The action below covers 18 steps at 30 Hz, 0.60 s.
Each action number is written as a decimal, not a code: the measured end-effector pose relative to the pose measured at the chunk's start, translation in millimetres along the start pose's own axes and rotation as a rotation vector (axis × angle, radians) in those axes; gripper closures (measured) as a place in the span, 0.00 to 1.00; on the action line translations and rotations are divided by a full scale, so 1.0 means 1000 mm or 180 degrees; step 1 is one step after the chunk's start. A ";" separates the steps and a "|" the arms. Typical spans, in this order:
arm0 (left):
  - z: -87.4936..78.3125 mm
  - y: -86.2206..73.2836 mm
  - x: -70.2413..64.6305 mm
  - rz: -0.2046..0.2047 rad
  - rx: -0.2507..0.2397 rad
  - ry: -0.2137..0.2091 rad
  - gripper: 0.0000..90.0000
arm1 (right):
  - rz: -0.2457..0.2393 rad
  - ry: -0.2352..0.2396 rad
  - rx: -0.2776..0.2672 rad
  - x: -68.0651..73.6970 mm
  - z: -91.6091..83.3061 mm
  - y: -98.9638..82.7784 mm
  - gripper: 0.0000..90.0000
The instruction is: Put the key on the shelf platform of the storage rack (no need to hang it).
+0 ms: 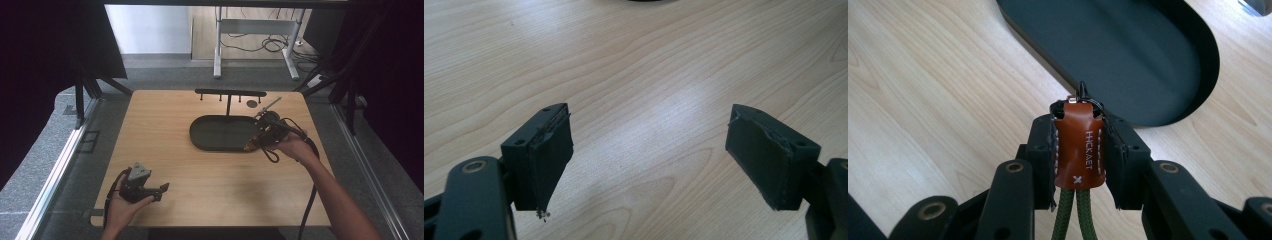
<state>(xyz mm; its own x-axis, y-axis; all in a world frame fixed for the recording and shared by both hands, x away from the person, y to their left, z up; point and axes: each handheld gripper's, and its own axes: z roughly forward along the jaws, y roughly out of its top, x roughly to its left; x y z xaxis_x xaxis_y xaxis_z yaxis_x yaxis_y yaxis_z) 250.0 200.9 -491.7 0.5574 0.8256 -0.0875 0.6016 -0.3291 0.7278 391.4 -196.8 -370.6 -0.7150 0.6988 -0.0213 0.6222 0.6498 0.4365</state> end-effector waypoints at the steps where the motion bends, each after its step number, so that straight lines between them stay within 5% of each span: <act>1: 0.000 0.000 0.000 0.0000 0.0000 0.0000 0.21 | -0.0005 0.0004 0.0003 0.000 0.000 0.002 0.75; 18: -0.001 -0.001 0.002 -0.0020 -0.0003 0.0002 0.21 | -0.0112 -0.0023 0.0042 -0.006 0.017 0.030 0.75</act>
<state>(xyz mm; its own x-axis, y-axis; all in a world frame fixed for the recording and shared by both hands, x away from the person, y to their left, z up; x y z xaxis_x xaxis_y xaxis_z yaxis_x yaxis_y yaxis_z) 249.7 203.1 -491.9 0.5533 0.8279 -0.0915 0.6045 -0.3235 0.7280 420.3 -176.3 -372.7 -0.7342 0.6776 -0.0429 0.6009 0.6780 0.4234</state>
